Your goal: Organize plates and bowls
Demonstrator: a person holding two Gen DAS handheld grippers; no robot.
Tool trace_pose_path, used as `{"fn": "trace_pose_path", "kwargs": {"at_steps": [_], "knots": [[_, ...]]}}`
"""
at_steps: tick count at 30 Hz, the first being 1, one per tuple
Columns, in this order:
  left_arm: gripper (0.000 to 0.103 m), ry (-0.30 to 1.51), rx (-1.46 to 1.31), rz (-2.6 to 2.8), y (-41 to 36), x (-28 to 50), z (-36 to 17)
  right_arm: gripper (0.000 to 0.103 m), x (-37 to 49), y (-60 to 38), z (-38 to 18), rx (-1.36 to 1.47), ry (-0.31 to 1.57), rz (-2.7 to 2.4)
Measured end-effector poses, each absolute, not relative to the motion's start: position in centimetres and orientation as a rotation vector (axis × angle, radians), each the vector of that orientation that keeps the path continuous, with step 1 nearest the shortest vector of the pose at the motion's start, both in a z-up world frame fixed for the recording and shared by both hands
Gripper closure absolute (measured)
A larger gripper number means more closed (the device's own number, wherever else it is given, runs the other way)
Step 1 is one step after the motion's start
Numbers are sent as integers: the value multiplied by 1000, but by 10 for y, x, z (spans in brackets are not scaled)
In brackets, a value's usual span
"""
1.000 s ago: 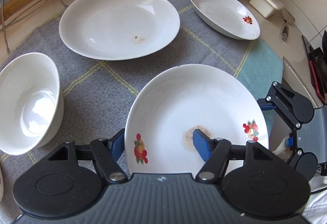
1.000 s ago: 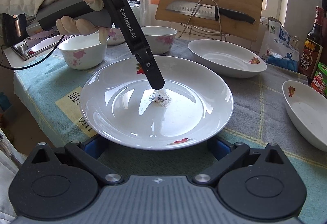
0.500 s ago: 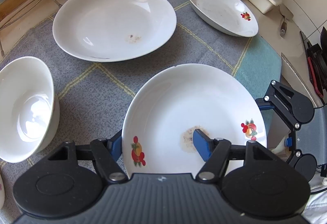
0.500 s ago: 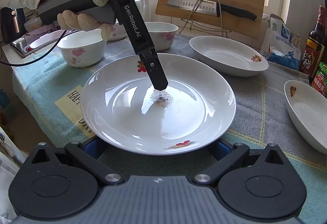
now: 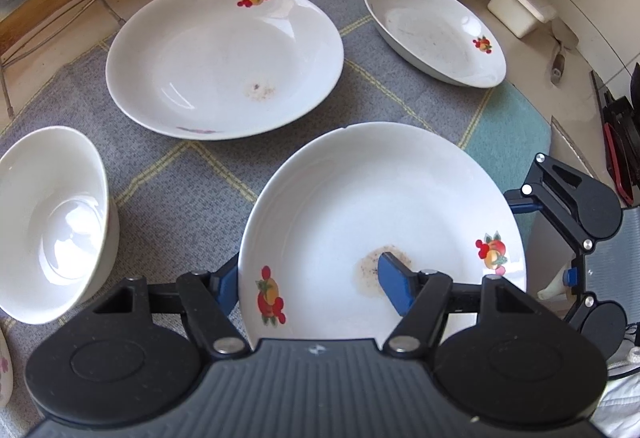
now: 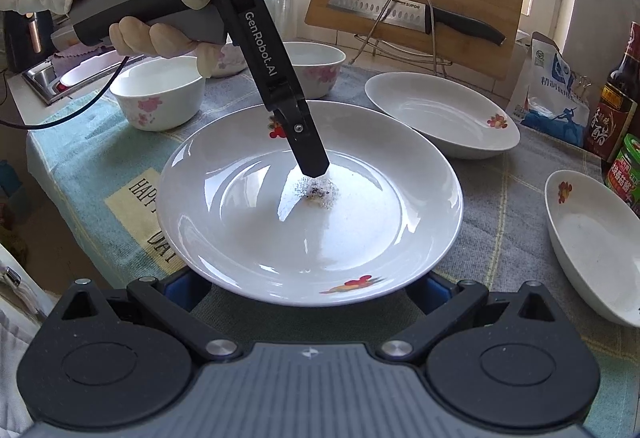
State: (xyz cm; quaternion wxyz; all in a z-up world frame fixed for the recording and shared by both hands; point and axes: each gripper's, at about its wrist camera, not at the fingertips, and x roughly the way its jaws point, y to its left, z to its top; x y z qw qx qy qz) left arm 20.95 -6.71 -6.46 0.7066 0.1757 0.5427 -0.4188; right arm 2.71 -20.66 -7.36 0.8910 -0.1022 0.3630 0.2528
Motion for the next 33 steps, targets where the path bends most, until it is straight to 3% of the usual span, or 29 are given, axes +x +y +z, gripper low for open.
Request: {"fn": "trace_pose_path", "kwargs": {"at_steps": [33], "knots": [[35,1115,474,-1054,-204,230,-33,0,39,-322,-40,-175,706,380]]}}
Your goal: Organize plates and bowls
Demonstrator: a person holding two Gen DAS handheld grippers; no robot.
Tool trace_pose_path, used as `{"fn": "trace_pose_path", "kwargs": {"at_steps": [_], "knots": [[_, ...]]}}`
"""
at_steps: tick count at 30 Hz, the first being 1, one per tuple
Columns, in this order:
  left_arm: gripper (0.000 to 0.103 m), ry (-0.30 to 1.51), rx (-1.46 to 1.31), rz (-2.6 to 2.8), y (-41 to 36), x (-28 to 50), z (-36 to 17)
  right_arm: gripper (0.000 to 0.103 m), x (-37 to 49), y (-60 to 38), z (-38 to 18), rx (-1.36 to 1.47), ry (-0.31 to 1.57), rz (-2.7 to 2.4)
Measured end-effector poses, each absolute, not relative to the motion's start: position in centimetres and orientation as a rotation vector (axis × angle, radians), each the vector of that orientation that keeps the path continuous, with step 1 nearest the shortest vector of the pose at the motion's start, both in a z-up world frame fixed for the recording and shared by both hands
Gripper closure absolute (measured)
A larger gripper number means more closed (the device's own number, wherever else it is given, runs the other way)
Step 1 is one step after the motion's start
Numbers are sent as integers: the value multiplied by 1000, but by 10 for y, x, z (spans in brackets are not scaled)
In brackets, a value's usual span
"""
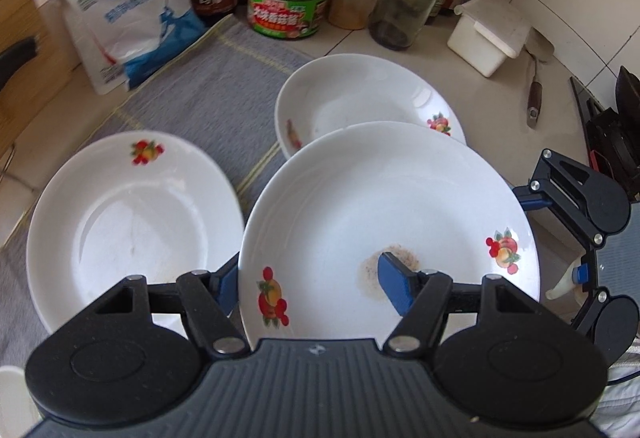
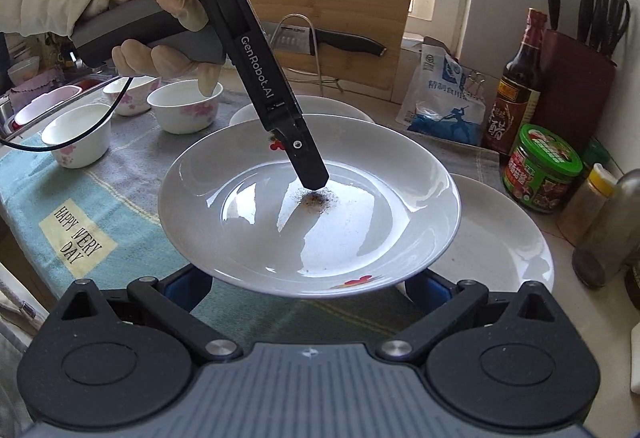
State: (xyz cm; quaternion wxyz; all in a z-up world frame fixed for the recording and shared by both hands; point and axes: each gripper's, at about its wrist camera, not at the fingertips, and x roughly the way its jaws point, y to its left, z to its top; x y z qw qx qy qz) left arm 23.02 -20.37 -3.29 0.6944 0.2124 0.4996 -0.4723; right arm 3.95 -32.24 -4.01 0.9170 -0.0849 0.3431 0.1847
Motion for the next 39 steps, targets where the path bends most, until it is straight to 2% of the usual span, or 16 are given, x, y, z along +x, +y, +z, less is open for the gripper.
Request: {"fn": "trace_pose_path", "kwargs": {"at_steps": [22,39], "knots": [[35,1106,561,-1198,-311,243,-48,0,35,-395,-49,-111,731,215],[33,1149,550,-1216,-330,259,-63,0,48,-409,-57,-90,765,189]]}}
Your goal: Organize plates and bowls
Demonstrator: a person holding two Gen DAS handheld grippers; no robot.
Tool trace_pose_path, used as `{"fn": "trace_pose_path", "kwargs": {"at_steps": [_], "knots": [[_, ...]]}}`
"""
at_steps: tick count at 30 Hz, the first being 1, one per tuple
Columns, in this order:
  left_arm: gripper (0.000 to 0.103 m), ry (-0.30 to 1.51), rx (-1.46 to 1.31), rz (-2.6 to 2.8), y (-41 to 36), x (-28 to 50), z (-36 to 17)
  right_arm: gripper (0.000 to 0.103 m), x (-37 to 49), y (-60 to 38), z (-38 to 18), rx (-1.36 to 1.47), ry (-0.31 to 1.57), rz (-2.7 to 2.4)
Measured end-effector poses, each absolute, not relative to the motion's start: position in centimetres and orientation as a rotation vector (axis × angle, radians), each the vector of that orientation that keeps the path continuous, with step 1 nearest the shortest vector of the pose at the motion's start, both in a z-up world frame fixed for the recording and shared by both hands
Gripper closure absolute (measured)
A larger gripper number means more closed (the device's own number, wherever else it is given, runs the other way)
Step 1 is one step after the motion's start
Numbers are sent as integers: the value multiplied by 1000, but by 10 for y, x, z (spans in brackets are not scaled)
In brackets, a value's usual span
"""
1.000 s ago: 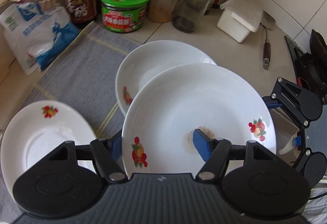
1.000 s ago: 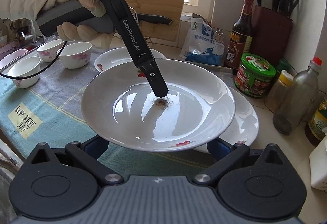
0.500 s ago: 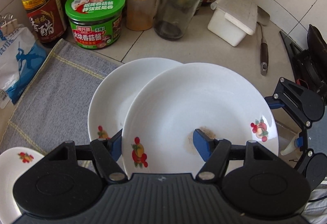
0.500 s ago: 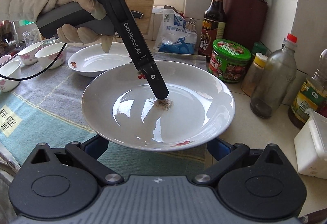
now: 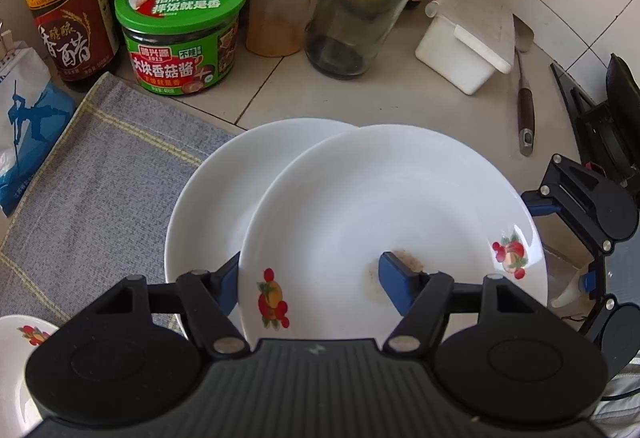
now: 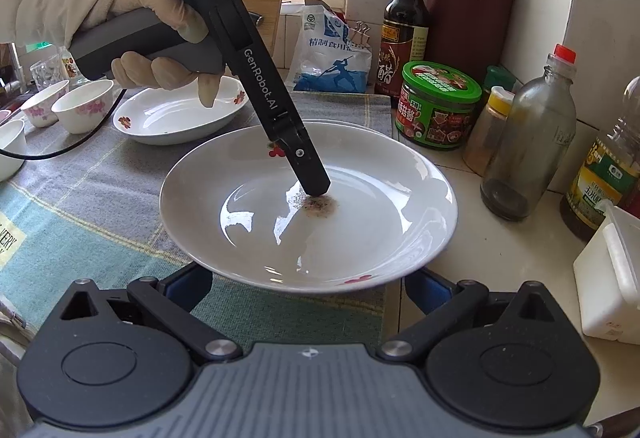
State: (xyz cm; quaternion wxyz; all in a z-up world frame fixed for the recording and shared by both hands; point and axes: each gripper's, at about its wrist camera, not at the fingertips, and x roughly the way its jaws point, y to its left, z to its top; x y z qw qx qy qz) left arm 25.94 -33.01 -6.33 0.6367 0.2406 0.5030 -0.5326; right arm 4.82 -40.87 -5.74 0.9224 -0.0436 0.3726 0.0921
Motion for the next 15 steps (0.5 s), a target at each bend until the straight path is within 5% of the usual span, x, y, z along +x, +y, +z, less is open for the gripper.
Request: {"fn": "trace_pose_path", "kwargs": {"at_steps": [15], "knots": [[31,1175,533,-1212,-338,271,-74,0,54,-409,-55,-83,790,172]]}}
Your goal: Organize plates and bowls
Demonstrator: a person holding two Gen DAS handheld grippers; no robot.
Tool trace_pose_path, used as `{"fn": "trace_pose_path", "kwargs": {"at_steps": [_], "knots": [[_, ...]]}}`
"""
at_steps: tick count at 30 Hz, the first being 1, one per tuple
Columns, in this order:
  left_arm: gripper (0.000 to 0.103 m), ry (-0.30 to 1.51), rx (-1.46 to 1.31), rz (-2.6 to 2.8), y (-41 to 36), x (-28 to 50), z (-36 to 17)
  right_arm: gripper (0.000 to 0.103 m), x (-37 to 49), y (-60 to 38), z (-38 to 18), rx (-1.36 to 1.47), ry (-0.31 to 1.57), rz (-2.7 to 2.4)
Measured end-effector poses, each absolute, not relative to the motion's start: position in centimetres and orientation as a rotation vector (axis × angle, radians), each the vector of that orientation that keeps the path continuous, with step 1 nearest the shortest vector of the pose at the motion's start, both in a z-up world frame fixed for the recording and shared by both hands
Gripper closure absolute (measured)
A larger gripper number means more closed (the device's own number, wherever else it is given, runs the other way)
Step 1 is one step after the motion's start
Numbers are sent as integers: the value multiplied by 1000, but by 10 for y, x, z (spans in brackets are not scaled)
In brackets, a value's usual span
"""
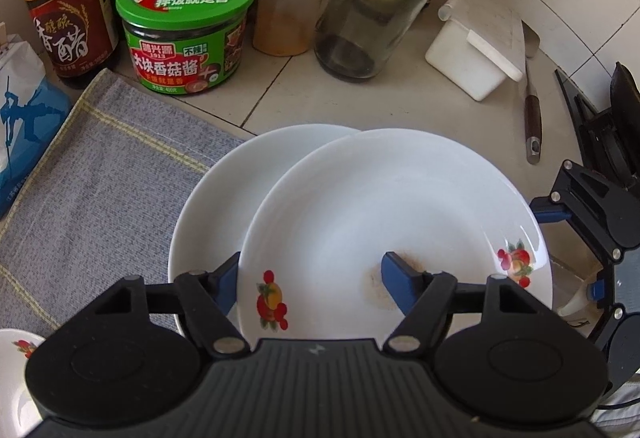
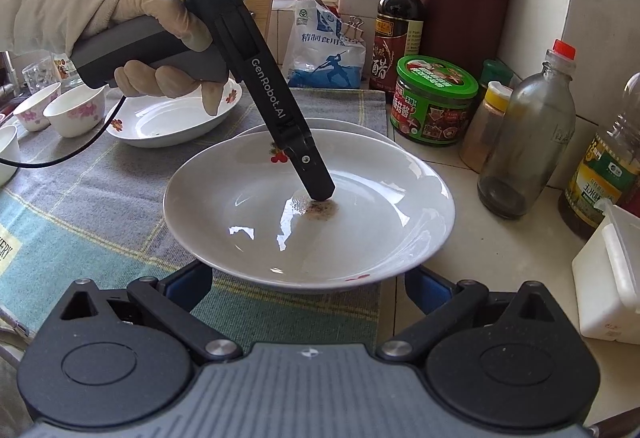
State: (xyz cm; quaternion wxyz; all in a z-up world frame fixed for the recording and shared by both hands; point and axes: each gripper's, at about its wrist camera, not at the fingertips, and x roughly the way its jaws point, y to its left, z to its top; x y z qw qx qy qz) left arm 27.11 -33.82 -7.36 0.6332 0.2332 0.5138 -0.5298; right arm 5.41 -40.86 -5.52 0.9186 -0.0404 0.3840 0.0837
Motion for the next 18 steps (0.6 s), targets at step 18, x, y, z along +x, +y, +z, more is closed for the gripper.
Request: {"fn": "trace_pose_path", "kwargs": {"at_steps": [18], "knots": [[24,1133,611,-1190,-343,269,-77,0,58,-411,-57,-65,785,178]]}}
